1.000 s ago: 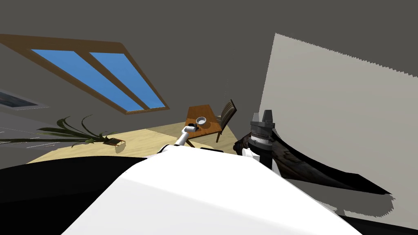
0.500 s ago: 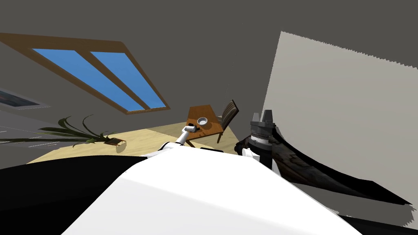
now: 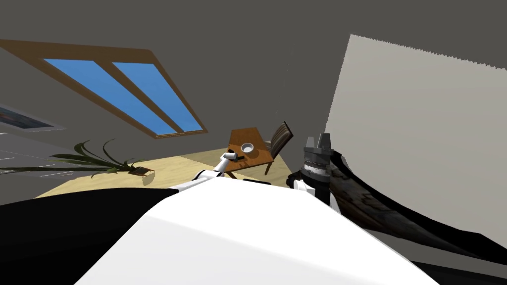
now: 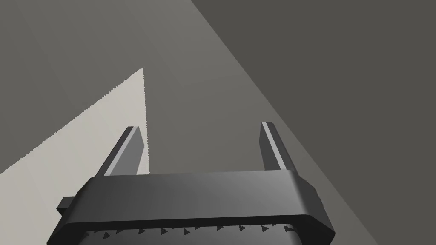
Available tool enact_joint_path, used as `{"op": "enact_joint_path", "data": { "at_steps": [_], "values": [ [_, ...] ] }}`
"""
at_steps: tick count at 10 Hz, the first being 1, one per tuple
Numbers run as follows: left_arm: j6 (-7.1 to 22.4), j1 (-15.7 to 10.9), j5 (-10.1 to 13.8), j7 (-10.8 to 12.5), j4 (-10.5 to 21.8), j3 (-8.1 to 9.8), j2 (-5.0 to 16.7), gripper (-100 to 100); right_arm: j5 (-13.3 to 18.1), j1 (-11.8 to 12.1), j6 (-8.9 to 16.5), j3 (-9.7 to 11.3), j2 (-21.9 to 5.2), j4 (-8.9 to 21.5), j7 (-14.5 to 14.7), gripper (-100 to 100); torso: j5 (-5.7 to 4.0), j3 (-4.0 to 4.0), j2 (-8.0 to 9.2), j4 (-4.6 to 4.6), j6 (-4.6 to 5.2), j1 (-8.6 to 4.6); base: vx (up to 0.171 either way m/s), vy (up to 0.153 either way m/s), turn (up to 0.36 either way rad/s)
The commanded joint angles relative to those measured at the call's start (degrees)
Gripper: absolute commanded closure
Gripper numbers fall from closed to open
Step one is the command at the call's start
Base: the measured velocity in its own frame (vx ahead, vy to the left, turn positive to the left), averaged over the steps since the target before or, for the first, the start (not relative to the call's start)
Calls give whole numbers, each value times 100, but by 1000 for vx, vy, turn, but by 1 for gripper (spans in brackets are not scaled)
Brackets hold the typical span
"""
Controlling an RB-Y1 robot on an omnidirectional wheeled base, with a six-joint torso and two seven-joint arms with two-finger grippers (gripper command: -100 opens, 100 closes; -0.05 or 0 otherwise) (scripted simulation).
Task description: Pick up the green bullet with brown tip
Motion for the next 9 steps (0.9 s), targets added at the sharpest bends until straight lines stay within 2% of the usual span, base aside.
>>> {"op": "enact_joint_path", "data": {
  "at_steps": [1,2,3,5,6,7,9],
  "values": [
    [0,0,0,0,0,0,0,-100,0,0,0,0,0,0,0,0,0,0,0,0,0,0,16,20,2],
    [7,-5,2,-4,13,2,2,0,0,0,0,0,0,0,0,0,-2,3,6,1,1,-11,0,0,0],
    [-175,44,-20,-20,138,5,-40,-100,0,0,0,0,0,0,0,0,-4,6,11,2,1,-17,42,10,-3],
    [-403,105,-47,-40,296,7,-92,-100,0,0,0,0,0,0,0,0,-4,-5,-10,-2,1,-18,76,10,-2],
    [-338,69,-33,-36,283,7,-74,-100,0,0,0,0,0,0,0,0,-4,-7,-12,-3,1,-17,29,5,0],
    [-363,73,-34,-39,289,7,-76,100,0,0,0,0,0,0,0,0,-4,-1,-1,-1,1,-19,5,1,1],
    [-358,74,-32,-35,289,9,-77,100,0,-1,0,1,1,0,0,0,-4,5,9,2,4,-20,0,0,0]
  ]
}}
